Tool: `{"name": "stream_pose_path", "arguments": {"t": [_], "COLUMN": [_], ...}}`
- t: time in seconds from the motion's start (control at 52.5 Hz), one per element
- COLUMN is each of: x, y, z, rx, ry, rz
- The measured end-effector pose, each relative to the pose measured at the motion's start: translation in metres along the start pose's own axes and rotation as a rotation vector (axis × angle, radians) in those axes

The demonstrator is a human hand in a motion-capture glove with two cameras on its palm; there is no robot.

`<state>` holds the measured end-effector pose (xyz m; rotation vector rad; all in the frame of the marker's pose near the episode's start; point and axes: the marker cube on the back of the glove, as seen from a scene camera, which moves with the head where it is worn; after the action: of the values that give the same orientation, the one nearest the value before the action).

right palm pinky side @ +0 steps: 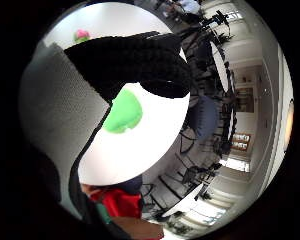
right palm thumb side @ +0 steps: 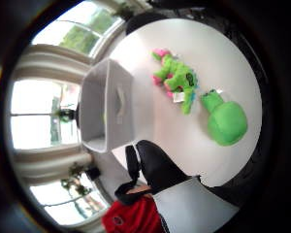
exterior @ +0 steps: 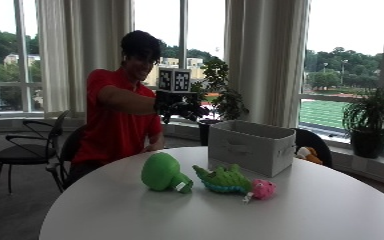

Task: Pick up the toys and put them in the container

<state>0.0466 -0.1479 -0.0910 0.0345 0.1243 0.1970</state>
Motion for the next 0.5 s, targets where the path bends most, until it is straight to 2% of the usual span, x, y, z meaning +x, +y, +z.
{"name": "stream_pose_path", "arguments": {"t": [0.057,0.343,0.496], "x": [0.009,0.057,0.062], "y": [0.006,0.006,0.012], "z": [0.009,0.074,0.097], "rx": [-0.023,-0.103,-0.154], "ry": [-0.007,0.013,0.019], "rz": [-0.074,0.049,0.056]}}
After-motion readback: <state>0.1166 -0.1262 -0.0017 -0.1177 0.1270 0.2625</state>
